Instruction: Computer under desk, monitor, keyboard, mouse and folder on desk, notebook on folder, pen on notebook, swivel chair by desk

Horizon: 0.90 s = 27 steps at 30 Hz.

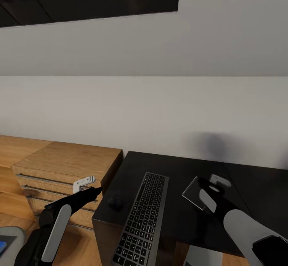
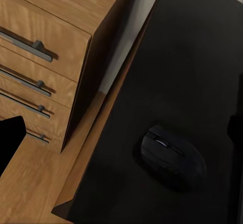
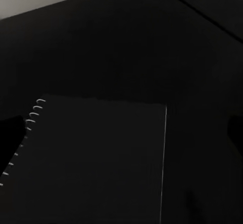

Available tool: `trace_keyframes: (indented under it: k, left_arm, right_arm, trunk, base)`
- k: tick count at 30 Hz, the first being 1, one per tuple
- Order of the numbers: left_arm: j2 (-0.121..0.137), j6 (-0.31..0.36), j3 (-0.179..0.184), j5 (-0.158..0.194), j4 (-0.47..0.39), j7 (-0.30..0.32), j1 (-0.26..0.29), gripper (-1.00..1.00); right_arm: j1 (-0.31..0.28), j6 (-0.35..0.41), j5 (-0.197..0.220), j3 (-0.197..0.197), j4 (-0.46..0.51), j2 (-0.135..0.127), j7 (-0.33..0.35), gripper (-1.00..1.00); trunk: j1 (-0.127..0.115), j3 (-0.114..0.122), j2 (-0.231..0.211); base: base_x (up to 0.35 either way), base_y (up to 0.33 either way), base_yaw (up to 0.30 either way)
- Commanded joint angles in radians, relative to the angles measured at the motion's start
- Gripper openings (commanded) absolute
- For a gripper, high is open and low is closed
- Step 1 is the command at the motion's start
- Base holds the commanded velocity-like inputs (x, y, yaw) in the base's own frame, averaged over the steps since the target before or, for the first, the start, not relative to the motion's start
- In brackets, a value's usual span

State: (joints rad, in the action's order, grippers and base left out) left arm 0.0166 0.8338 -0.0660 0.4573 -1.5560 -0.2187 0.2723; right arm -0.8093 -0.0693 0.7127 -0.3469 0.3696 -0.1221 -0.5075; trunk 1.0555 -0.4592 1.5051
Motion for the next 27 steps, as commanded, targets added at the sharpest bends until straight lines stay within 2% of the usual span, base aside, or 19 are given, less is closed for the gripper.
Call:
trace_keyframes:
  k: [1, 6, 18, 19, 21, 27]
  left_arm:
    - [0.0, 0.004, 0.0, 0.011, -0.001, -0.008, 0.001, 1.0]
    - [0.0, 0.004, 0.0, 0.011, -0.001, -0.008, 0.001, 1.0]
    - [0.0, 0.004, 0.0, 0.011, -0.001, -0.008, 0.001, 1.0]
    - [0.0, 0.004, 0.0, 0.01, -0.001, -0.008, 0.001, 1.0]
    - [-0.001, 0.004, 0.0, 0.01, -0.001, -0.008, 0.001, 1.0]
    - [0.0, 0.004, 0.0, 0.011, -0.001, -0.008, 0.001, 1.0]
  right_arm:
    - [-0.001, -0.006, -0.012, -0.007, 0.0, 0.001, -0.004, 1.0]
    - [-0.001, -0.006, -0.054, -0.007, 0.0, 0.015, -0.003, 1.0]
    - [-0.001, -0.004, -0.072, -0.006, -0.002, 0.027, -0.003, 1.0]
    - [0.001, -0.004, -0.089, -0.03, -0.005, 0.038, 0.002, 1.0]
    - [0.001, -0.004, -0.11, -0.06, -0.007, 0.045, 0.003, 1.0]
    - [0.001, -0.004, -0.115, -0.067, -0.007, 0.047, 0.003, 1.0]
  trunk:
    - [0.0, -0.001, 0.001]
    - [0.0, -0.001, 0.001]
    - [0.0, -0.001, 0.001]
    - [0.0, -0.001, 0.001]
    - [0.0, -0.001, 0.001]
    - [0.0, -0.001, 0.001]
  base:
    - [0.0, 0.0, 0.0]
    - [0.0, 0.0, 0.0]
    - [0.0, 0.0, 0.0]
    - [0.162, 0.0, 0.0]
    - [0.129, 0.0, 0.0]
    - [0.037, 0.0, 0.0]
